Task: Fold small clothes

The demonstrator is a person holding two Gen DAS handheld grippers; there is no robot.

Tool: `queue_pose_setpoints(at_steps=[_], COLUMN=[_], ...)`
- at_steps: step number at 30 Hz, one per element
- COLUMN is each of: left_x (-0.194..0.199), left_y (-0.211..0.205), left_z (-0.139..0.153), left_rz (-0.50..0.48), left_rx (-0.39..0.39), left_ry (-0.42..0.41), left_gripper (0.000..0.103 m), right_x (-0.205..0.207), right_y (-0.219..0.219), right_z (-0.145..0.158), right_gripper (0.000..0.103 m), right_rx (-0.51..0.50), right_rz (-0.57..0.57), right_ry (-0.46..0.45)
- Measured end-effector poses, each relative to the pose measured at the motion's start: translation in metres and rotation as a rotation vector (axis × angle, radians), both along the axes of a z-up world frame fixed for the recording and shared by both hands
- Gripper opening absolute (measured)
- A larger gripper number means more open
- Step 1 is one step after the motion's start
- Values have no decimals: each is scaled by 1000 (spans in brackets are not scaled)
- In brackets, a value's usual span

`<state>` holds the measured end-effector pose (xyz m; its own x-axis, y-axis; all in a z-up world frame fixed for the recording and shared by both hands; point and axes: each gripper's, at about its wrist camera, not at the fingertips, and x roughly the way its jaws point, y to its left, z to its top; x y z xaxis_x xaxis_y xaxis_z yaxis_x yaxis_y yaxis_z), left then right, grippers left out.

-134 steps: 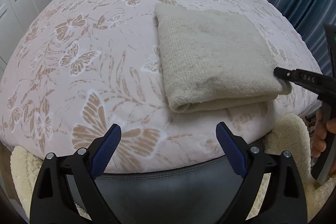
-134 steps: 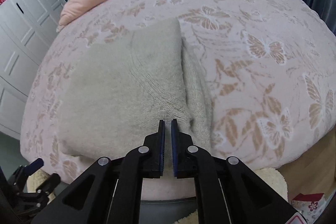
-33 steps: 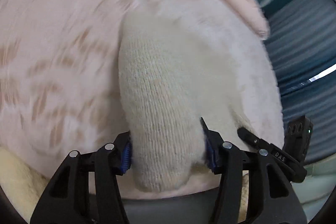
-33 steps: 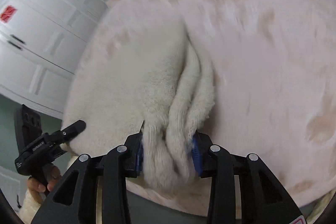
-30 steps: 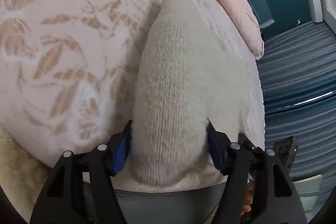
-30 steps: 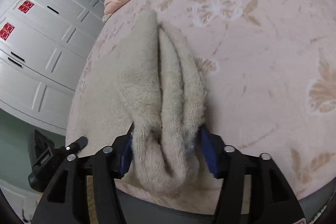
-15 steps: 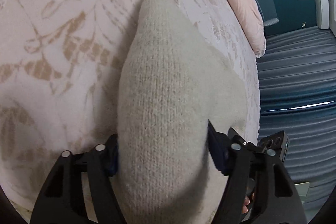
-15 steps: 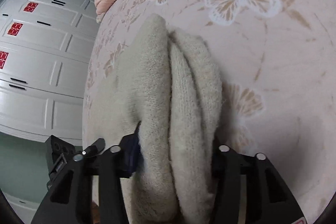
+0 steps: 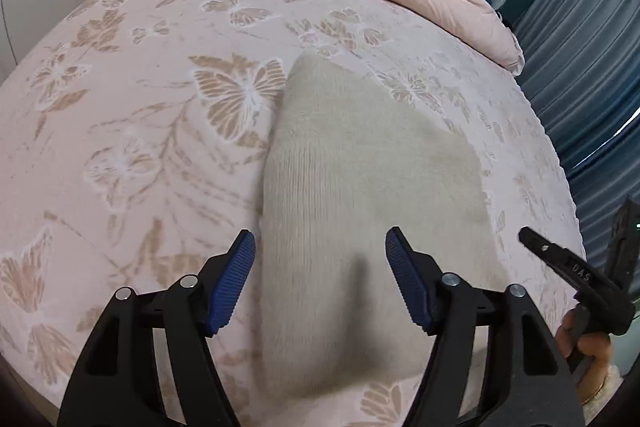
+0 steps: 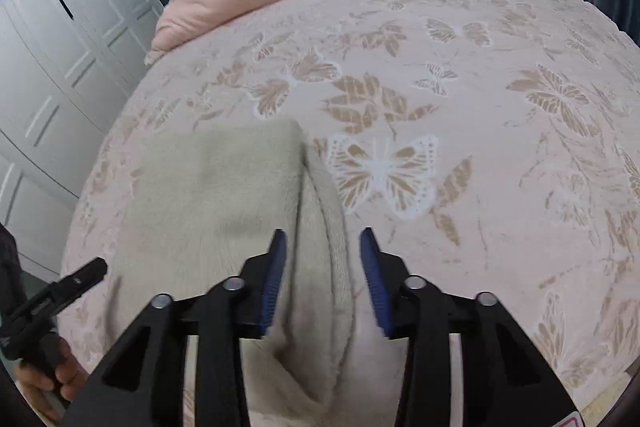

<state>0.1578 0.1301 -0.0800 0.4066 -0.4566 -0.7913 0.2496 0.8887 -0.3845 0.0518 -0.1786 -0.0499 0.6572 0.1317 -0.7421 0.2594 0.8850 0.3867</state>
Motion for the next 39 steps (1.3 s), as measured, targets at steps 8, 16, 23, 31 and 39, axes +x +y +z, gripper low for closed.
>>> queue_pose_setpoints(at_steps=[8,16,23,31,39], left_x=[-70,-93,-138,-172,-193], left_y=[-17,-24,-46,-68,-70], left_z=[-2,1,29,14,9], left_rz=[-40,-26,-32,-42,12], left_rx=[189,261,265,317,379], left_ry=[-79,-86,-199,-226,-254], left_gripper=[71,73,95,96,95], right_x=[-7,-60,-116,-141,-156], right_y=[68,72,65,65,74], right_z=[-62,-6,-10,-24,-29], right_gripper=[23,52,81,86,86], right_rx=[-251,-257,-312,-379,-366], right_rz=[224,87,-121,-145,-142], right_ry=[236,103,89,132,144])
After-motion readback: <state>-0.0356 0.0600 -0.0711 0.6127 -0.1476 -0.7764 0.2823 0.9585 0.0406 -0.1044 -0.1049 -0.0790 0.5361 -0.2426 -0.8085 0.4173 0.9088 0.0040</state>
